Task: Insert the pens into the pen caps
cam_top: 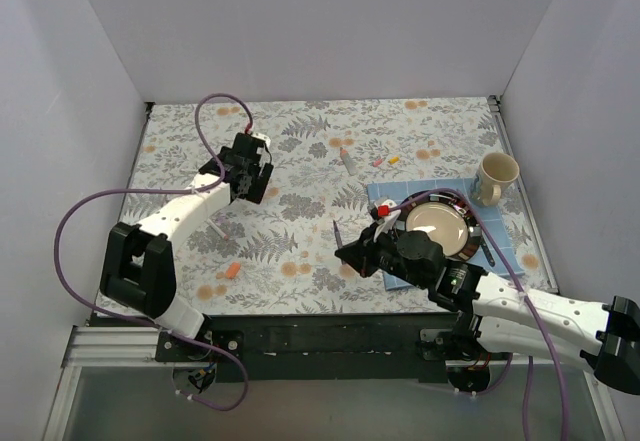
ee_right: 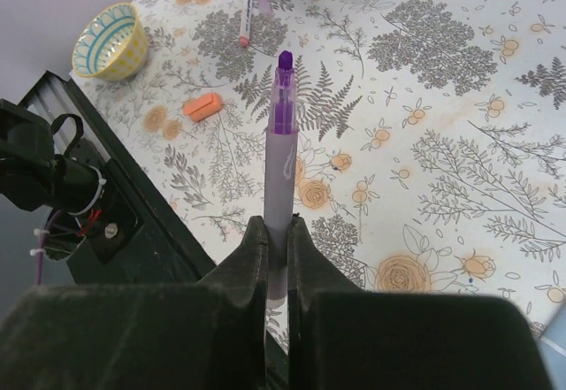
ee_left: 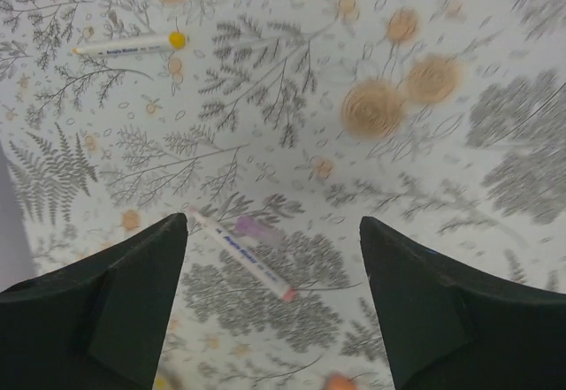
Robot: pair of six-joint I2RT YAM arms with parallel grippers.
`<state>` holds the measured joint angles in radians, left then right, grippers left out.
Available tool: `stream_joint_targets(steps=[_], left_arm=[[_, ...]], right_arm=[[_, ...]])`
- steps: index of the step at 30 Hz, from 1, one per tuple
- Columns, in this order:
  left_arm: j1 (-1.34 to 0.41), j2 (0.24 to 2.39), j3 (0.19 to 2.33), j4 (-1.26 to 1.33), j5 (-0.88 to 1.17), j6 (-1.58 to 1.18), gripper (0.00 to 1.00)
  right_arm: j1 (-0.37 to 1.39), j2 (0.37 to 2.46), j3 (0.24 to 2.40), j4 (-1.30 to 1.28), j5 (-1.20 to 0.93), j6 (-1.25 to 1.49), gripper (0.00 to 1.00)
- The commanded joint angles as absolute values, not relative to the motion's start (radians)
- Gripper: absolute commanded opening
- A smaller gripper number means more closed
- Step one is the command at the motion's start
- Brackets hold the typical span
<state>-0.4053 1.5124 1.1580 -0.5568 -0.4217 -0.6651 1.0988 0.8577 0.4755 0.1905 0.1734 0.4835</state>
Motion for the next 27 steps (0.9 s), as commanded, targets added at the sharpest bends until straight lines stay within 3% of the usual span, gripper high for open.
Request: stream_joint_targets(steps=[1, 6, 16, 27], left_arm=[[-0.399, 1.516, 1.077, -0.64, -0.459, -0.237, 0.73], [-0.356, 1.451, 1.035, -0.563, -0.217, 0.104, 0.63], [-0.242, 1.548, 1.028, -0.649, -0.094, 0.366, 0.46], [-0.221, 1.637, 1.036, -0.641, -0.047, 0.405, 0.44]], right_arm=[[1.095, 0.828, 0.528, 0.15, 0.193, 0.43, 0.01], [1.095, 0.818, 0.537, 0.143, 0.147, 0.419, 0.01], [1.094, 0.848, 0.581, 0.117, 0.129, 0.394, 0.01], [1.094, 0.873, 0.595, 0.126, 0.17, 0.362, 0.01]])
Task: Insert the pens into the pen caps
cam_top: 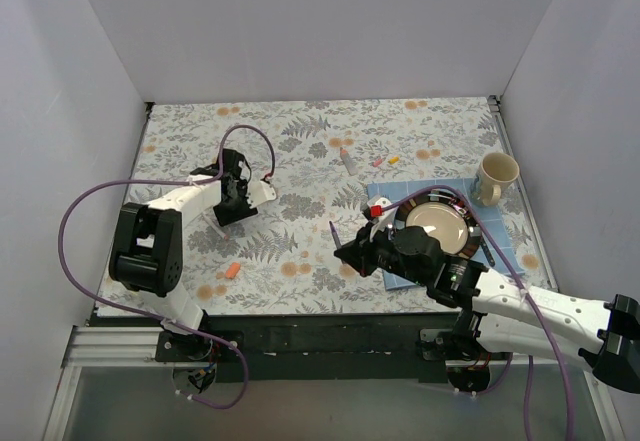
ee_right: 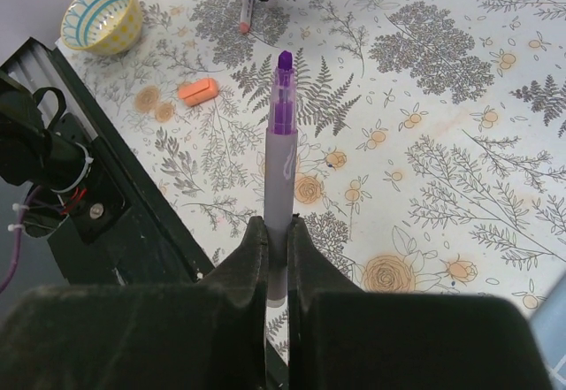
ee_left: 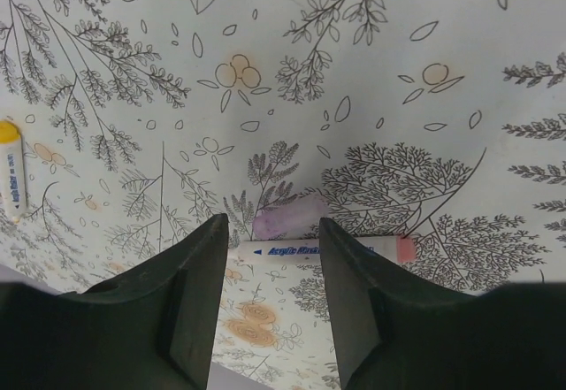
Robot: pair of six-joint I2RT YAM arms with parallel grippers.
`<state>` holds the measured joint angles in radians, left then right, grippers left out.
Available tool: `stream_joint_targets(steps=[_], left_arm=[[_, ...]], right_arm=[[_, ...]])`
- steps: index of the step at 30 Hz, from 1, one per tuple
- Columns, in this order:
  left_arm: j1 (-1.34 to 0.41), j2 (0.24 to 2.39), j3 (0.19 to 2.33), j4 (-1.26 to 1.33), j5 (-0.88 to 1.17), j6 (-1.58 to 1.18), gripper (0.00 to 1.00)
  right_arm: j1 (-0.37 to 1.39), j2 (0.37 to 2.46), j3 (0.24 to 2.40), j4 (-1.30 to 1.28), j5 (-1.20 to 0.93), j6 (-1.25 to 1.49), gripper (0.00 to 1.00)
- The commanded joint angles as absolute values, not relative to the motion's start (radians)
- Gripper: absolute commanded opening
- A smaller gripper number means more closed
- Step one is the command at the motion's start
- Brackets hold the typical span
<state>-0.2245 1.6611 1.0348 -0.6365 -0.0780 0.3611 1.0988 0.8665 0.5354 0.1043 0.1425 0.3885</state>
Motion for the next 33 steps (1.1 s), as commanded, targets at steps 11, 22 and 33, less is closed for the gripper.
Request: stream_joint_targets(steps=[11, 22, 33], left_arm=[[-0.193, 1.664, 1.029, -0.629, -0.037, 0.422, 0.44], [-0.183, 1.69, 0.982, -0.595, -0.002, 0.425, 0.43], [-0.176, 1.785, 1.032, -0.644, 0.038, 0.377, 0.2]], right_arm=[[1.094, 0.897, 0.611, 0.129, 0.183, 0.342, 0.01], [1.094, 0.887, 0.614, 0.127, 0.192, 0.33, 0.01], [1.094, 0.851, 0.609, 0.115, 0.219, 0.316, 0.01]])
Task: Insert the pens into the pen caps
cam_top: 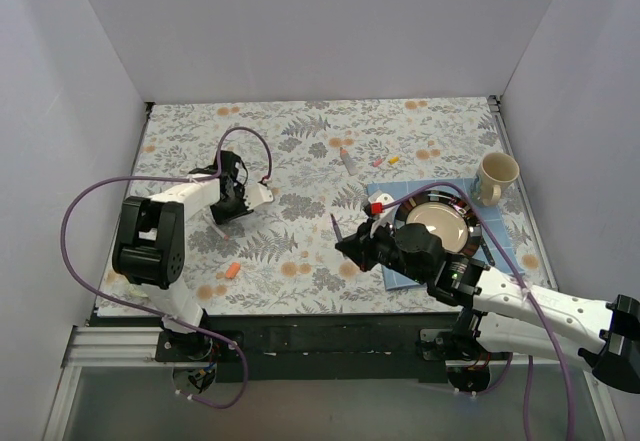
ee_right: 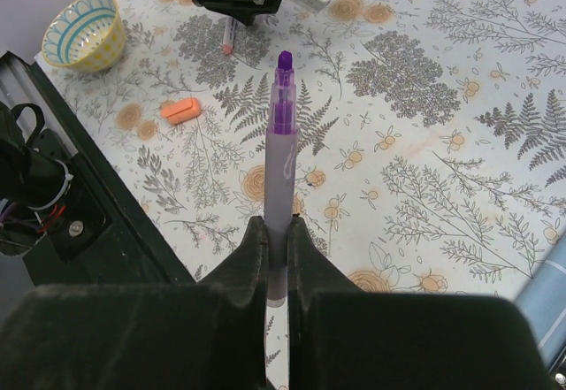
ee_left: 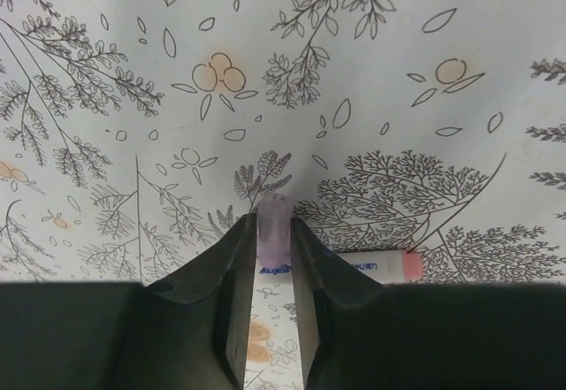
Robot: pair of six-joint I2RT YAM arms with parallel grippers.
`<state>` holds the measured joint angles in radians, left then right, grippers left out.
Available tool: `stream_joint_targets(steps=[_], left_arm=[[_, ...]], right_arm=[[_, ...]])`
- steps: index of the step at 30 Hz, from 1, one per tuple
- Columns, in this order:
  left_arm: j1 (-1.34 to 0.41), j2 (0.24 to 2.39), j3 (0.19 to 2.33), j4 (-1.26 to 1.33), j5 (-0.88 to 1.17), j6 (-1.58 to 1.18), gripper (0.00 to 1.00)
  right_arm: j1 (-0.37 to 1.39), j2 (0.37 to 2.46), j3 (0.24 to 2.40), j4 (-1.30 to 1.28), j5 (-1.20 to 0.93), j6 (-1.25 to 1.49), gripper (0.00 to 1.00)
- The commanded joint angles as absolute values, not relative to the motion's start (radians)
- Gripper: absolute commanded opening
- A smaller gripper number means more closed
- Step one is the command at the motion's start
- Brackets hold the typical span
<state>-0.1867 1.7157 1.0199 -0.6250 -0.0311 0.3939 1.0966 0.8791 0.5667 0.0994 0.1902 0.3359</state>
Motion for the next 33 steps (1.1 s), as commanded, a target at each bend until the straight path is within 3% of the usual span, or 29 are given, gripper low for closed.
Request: stream_joint_targets(steps=[1, 4, 13, 20, 22, 27, 30, 33], left_arm=[[-0.178, 1.795, 1.043, -0.659, 0.046, 0.361, 0.12], [-0.195, 1.792, 1.08, -0.676, 0.078, 0.322, 0.0], [-0.34, 1.799, 1.202, -0.735, 0.109, -0.07, 0.0], [-0.364, 1.694, 1.247, -0.592, 0.283, -0.49, 0.0], [-0.364, 1.658, 1.265, -0.56, 0.423, -0.63, 0.0], [-0.364, 1.511, 1.108, -0.346, 0.641, -0.975, 0.0], [-0.37, 1.337, 0.882, -0.048, 0.733, -1.228, 0.0], [-0.383, 1.133, 0.709, 0.289, 0.697, -1.503, 0.0]], right_arm=[[1.092, 0.85, 0.611, 0.115, 0.221, 0.311, 0.01], [1.092, 0.848, 0.612, 0.115, 0.229, 0.308, 0.01], [1.092, 0.851, 0.604, 0.117, 0.222, 0.356, 0.01], [1.086, 0.833, 0.558, 0.089, 0.244, 0.425, 0.01], [1.086, 0.822, 0.535, 0.1, 0.239, 0.448, 0.01], [1.086, 0.815, 0.5, 0.172, 0.226, 0.465, 0.01], [1.086, 0.813, 0.457, 0.274, 0.169, 0.469, 0.01], [1.083, 0.819, 0.413, 0.388, 0.108, 0.492, 0.01]])
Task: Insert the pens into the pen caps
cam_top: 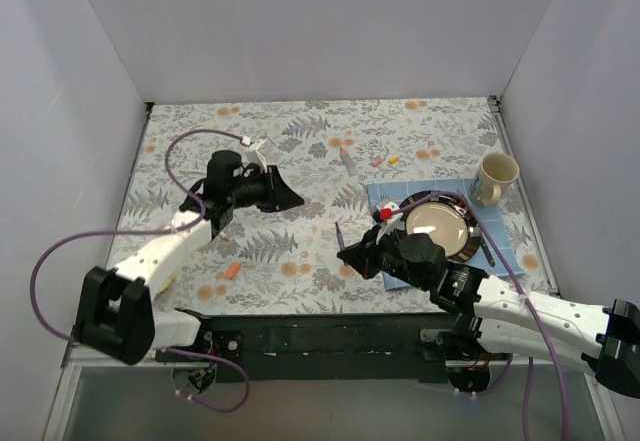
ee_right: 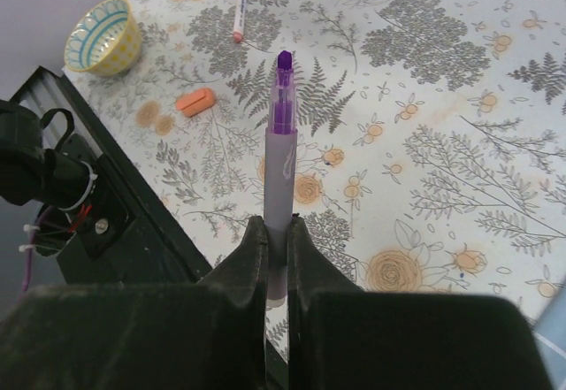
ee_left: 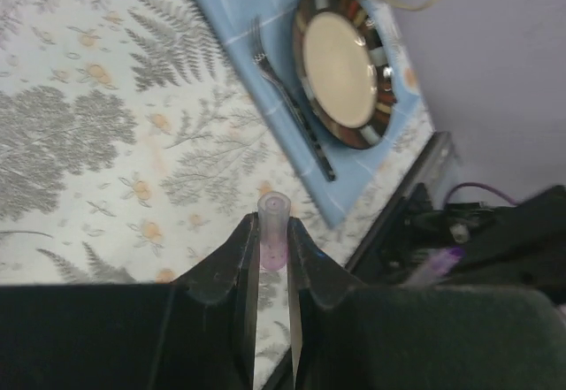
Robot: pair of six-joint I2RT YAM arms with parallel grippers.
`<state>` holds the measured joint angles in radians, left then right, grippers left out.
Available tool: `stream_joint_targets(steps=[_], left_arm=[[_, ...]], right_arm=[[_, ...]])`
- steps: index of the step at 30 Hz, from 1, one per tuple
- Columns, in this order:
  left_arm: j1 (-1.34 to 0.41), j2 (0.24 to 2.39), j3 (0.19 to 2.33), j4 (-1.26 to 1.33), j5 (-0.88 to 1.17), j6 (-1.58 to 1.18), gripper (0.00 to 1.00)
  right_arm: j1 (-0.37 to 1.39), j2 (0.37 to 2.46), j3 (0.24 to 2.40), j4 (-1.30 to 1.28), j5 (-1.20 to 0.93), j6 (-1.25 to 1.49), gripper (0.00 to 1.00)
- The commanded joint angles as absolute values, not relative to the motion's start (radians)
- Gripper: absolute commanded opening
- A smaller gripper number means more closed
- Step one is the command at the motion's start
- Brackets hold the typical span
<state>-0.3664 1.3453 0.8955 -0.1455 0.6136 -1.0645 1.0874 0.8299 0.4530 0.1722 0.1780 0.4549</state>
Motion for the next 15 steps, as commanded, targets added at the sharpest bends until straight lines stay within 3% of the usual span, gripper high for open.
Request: stream_joint_targets(steps=[1, 6, 15], left_arm=[[-0.387, 1.09, 0.616, 0.416, 0.68, -1.543, 0.0], [-0.399, 0.87, 0.413, 0.649, 0.589, -1.719, 0.0], [-0.405, 0.785, 0.27, 0.828, 0.577, -1.816, 0.0]], right_arm=[[1.085, 0.825, 0.405, 0.415, 0.086, 0.498, 0.01], [1.085, 0.862, 0.41, 0.495, 0.048, 0.517, 0.01], [1.085, 0.997, 0.462, 0.607, -0.086, 0.563, 0.01]])
